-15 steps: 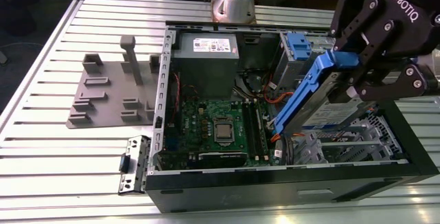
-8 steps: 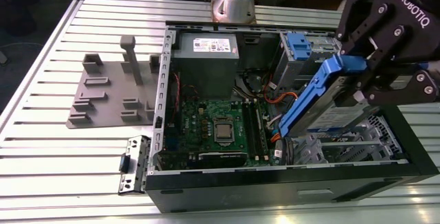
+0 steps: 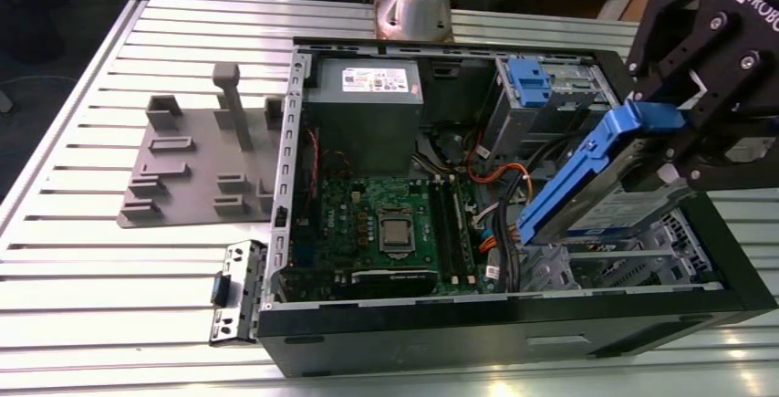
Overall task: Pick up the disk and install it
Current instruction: 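Pick up the disk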
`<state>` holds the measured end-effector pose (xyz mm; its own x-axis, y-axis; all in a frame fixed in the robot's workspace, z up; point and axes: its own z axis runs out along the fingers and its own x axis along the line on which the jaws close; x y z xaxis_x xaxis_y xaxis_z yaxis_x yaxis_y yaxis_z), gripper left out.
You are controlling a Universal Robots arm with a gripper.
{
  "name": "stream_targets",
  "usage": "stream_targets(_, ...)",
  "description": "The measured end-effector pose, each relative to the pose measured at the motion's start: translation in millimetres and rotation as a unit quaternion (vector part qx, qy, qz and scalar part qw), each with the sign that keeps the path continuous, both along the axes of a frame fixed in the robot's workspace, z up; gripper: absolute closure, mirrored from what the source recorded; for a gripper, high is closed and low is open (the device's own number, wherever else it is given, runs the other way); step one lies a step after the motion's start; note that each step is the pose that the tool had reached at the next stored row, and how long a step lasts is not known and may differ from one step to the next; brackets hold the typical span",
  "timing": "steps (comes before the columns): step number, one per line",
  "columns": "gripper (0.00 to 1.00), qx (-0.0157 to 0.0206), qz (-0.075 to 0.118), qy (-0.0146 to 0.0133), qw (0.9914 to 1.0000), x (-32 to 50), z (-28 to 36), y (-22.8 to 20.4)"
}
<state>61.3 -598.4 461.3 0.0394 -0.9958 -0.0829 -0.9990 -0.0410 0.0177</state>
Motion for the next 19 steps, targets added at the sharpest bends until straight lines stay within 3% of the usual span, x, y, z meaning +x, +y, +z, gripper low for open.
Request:
stream_targets(9, 0.64, 0.0, 0.0, 0.0018, 1.0, 22.7, -0.5, 0.0)
stream_targets(19, 0.64, -0.0001, 0.0, 0.0024, 1.0, 38.1, -0.8, 0.0)
